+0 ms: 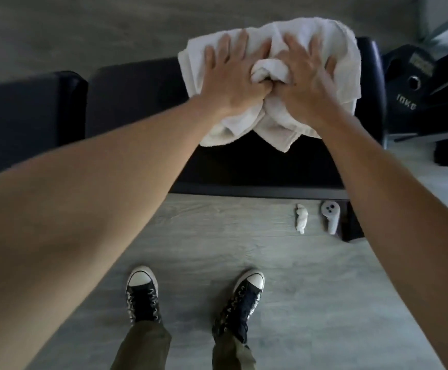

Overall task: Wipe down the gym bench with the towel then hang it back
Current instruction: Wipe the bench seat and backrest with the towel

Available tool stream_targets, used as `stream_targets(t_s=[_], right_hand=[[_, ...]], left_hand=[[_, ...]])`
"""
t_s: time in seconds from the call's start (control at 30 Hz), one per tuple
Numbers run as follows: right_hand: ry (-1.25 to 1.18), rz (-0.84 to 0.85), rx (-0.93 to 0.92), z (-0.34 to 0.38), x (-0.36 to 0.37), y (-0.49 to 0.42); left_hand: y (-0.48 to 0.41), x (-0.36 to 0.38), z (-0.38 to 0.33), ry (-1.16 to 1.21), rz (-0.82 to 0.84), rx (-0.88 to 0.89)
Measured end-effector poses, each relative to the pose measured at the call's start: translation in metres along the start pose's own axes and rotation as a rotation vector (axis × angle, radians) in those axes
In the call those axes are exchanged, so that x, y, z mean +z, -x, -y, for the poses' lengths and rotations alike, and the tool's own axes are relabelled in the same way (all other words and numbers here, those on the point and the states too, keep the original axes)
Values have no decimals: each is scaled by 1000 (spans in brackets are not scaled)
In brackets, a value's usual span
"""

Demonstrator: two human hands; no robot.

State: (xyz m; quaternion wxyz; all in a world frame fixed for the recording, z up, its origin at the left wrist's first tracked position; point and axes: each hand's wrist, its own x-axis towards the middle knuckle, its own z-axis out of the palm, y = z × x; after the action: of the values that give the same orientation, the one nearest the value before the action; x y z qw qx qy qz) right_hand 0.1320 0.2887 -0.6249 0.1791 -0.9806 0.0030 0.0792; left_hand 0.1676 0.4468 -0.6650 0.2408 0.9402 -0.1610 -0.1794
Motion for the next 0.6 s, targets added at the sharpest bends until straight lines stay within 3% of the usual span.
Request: stream_targets(t_s=[0.13, 0.37, 0.6], right_hand=[[36, -81, -29, -19, 6, 62], [-23, -96, 40, -18, 20, 131], [116, 21, -22, -42, -15, 69]], left_hand=[[53, 34, -23, -2, -82, 107], [107, 47, -34, -38, 9, 191], [60, 25, -54, -103, 44, 11]])
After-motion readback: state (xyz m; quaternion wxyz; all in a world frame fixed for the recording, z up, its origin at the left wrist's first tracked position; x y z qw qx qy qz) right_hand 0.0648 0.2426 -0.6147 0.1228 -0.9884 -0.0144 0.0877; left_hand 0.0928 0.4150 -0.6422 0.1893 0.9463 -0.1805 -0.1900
